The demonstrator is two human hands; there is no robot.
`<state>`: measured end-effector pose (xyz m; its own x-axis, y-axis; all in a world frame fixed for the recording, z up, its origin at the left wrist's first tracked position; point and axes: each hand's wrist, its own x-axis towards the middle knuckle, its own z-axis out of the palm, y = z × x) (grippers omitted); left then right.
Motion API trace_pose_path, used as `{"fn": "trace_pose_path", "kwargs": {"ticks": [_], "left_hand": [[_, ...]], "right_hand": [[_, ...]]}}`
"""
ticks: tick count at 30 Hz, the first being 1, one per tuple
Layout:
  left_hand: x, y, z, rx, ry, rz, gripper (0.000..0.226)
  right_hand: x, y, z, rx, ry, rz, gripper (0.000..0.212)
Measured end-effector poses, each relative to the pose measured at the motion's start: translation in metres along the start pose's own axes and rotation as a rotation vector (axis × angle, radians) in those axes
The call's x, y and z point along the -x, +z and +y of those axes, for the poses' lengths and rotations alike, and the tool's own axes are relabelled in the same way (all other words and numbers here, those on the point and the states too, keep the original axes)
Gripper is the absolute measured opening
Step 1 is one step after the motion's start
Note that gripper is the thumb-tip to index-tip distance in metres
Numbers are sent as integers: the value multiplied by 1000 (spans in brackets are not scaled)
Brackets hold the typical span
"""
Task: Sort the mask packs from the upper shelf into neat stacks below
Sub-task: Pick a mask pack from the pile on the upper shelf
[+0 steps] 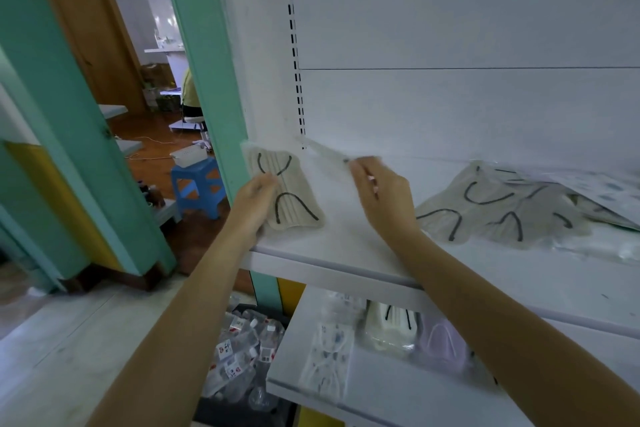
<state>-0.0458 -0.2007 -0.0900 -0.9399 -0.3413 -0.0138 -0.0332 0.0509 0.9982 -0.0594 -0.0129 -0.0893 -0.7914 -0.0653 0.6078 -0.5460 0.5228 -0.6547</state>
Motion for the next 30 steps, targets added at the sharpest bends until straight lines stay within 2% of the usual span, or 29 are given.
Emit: {"fn": "trace_pose_path", "kwargs": {"ticks": [3,5,6,8,10,13,16,18,21,27,29,30], "left_hand": [[4,-2,0,93,-22,-73,37],[4,-4,-3,-58,31,-64,33],[4,-4,-5,-155,64,-46,41],[3,-5,-6,-224,92,-14,57],[4,-5,-5,-196,96,-13,57],[3,-6,-6,-189,88,-7,57],[0,-7,-11,-206,87,2,60],[-2,-8,-11,-207,106,2,65],[-4,-9,-9,-183,152,-5,69],[-1,-7,-17,-240,166,52,49],[-2,-7,-16,-228,164,63,46],[-3,-7,-16,-224,167,68,46]], "right_hand": [[8,8,-4,91,-163,-478,31],[13,13,-4,164,-247,-699,36],[12,14,-3,167,-235,-715,39],[0,14,-2,130,-104,-598,43],[-27,15,7,247,-9,-523,45],[-60,20,28,512,120,-619,54],[-61,25,52,664,234,-733,57],[-57,24,54,742,216,-748,53],[-63,16,44,818,226,-683,56],[-56,3,42,951,298,-562,78],[-51,7,41,910,230,-546,71],[-48,10,42,843,196,-580,59]]}}
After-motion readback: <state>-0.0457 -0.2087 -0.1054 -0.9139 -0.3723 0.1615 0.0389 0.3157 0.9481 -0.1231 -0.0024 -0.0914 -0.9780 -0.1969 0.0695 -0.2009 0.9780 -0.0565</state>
